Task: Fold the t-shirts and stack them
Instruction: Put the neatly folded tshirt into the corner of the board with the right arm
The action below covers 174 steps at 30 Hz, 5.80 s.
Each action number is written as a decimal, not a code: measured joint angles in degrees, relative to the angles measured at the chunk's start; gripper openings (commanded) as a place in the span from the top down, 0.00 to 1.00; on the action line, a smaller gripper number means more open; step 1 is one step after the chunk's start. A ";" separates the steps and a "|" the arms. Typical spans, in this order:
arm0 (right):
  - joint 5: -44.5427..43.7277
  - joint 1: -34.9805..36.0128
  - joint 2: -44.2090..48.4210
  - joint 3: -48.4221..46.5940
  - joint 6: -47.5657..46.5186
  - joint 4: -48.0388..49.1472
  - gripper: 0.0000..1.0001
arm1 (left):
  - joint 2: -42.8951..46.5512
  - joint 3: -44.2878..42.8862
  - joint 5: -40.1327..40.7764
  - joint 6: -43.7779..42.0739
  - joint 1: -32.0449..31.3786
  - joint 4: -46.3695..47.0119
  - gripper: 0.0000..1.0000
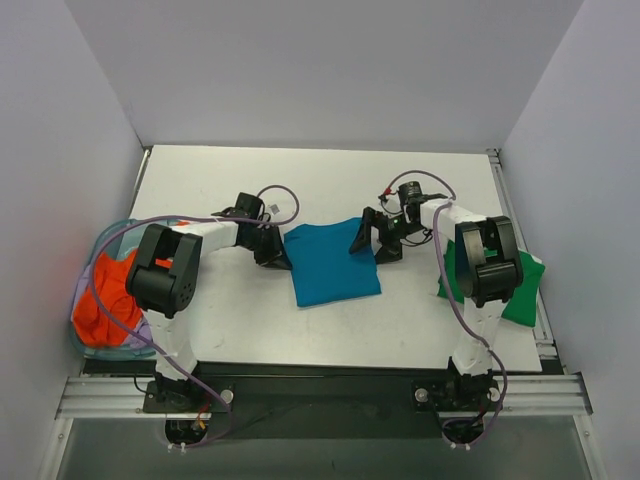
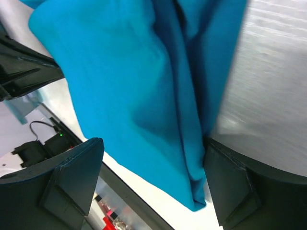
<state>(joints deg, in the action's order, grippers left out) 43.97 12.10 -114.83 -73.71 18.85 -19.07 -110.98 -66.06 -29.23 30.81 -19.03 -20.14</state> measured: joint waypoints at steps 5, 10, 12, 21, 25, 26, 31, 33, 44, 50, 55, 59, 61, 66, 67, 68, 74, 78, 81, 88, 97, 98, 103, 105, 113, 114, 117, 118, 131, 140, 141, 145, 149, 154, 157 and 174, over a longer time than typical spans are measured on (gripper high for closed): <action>3.28 1.16 -1.14 0.17 1.27 1.90 0.19 | -0.72 -0.76 -0.63 -0.02 -0.13 -0.26 0.84; 5.88 3.02 -2.34 0.04 2.47 3.41 0.26 | -1.44 -1.60 -1.07 -0.02 -0.66 -0.44 0.84; 6.58 3.63 -2.93 -0.28 2.82 3.63 0.32 | -1.60 -1.79 -1.14 0.00 -0.96 -0.42 0.84; 4.13 5.62 -4.11 0.26 4.07 4.66 0.72 | -1.99 -2.27 -1.86 0.09 -1.99 -0.20 0.70; 2.43 5.62 -3.54 1.66 4.57 5.27 0.93 | -1.97 -2.34 -2.78 0.26 -2.05 0.09 0.62; 1.88 5.62 -3.06 2.12 4.70 5.46 0.99 | -1.92 -2.34 -2.99 0.35 -2.05 0.17 0.62; -3.41 5.44 0.28 4.17 4.15 3.65 1.00 | -1.53 -2.34 -3.23 0.26 -2.10 0.11 0.54; -5.70 5.03 1.66 4.61 3.39 1.90 1.00 | -1.31 -2.32 -3.26 0.13 -2.08 0.07 0.53; -17.22 -0.96 10.32 2.67 -3.52 -16.17 1.00 | 3.54 4.11 -3.34 -1.66 -0.61 -0.17 0.52; -22.49 -2.89 13.66 -2.51 -6.56 -26.23 1.00 | 5.84 8.28 -5.03 -1.46 -0.37 2.08 0.52; -25.00 -5.14 17.29 -5.03 -7.87 -32.24 1.00 | 7.06 10.36 -5.79 -1.46 -0.37 3.23 0.52; -26.86 -7.19 19.45 -7.32 -8.87 -36.20 1.00 | 7.89 11.78 -6.19 -1.46 -0.37 4.13 0.52; -27.26 -8.31 20.22 -8.59 -9.20 -37.92 1.00 | 8.39 12.61 -6.43 -1.46 -0.37 4.39 0.52; -28.11 -10.71 21.53 -13.07 -10.32 -42.16 1.00 | 9.49 14.47 -7.15 -1.46 -0.37 5.18 0.52; -28.17 -11.15 21.68 -14.19 -10.56 -42.99 1.00 | 9.73 14.84 -7.26 -1.46 -0.37 5.42 0.52; -28.20 -11.45 21.88 -15.37 -10.82 -43.80 1.00 | 9.99 15.23 -7.30 -1.46 -0.37 5.64 0.52; -28.52 -13.88 22.88 -22.69 -12.68 -48.54 1.00 | 10.95 16.68 -7.52 -1.46 -0.37 6.69 0.52; -28.26 -15.91 24.41 -23.65 -13.18 -49.75 1.00 | 11.34 17.25 -7.63 -1.46 -0.37 6.95 0.52; -28.13 -17.35 25.51 -23.56 -13.55 -50.60 1.00 | 11.63 17.73 -7.74 -1.46 -0.37 7.19 0.52; -27.89 -21.11 27.50 -22.18 -14.47 -50.73 1.00 | 13.16 19.15 -7.50 -1.53 -0.37 6.78 0.52; -27.69 -24.28 26.64 -22.82 -14.73 -50.69 1.00 | 16.17 20.09 -4.70 -2.25 -0.37 3.19 0.52; -27.63 -24.63 26.32 -23.08 -14.80 -50.69 1.00 | 16.55 20.20 -4.48 -2.40 -0.37 2.75 0.52; -27.32 -27.26 24.76 -23.80 -15.13 -50.53 1.00 | 19.61 20.41 -3.74 -2.80 -0.37 0.66 0.52; -27.19 -28.37 24.09 -24.04 -15.30 -50.40 1.00 | 21.42 20.41 -3.56 -2.84 -0.37 -0.02 0.52; -27.47 -31.41 19.98 -24.13 -15.91 -49.37 1.00 | 28.02 20.41 -3.48 -2.82 -0.37 -2.47 0.52; -28.00 -31.74 19.28 -24.17 -15.96 -49.18 1.00 | 28.57 20.41 -3.41 -2.84 -0.37 -2.84 0.52; -29.79 -32.39 17.44 -24.20 -15.96 -48.76 1.00 | 29.81 20.41 -2.82 -2.93 -0.37 -4.07 0.52; -30.40 -32.59 16.83 -24.20 -15.96 -48.63 1.00 | 30.23 20.41 -2.58 -2.97 -0.37 -4.55 0.52; -46.86 -34.51 14.93 -22.82 -12.74 -46.90 0.27 | 41.77 20.20 0.09 -2.80 -0.37 -11.34 0.51; -55.76 -34.69 15.98 -16.00 -8.13 -46.36 0.00 | 47.58 20.15 0.79 -2.16 -0.37 -14.21 0.49; -55.76 -34.69 16.83 -15.17 -7.89 -46.12 0.00 | 48.39 20.15 0.85 -1.95 -0.37 -14.38 0.48; -54.01 -34.67 23.26 -12.72 -7.10 -44.61 0.00 | 51.84 20.15 1.40 -1.31 -0.37 -14.82 0.47; -48.63 -34.40 33.55 -10.32 -6.51 -41.79 0.00 | 54.27 20.15 1.84 -1.01 -0.37 -14.82 0.47; -40.39 -30.97 47.19 -3.02 -5.51 -36.94 0.00 | 56.98 20.15 4.07 -0.09 -0.37 -14.84 0.47; -36.57 -25.68 54.71 4.26 -4.44 -32.68 0.00 | 58.71 20.15 6.01 0.31 -0.37 -15.21 0.47; -32.06 2.05 71.06 30.53 8.17 -15.72 0.00 | 71.25 19.52 19.65 4.07 -0.37 -22.27 0.46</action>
<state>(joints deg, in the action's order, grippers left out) 11.90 14.15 -43.77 -43.18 27.03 -34.79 -39.72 -46.54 -9.58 34.87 -19.40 -42.41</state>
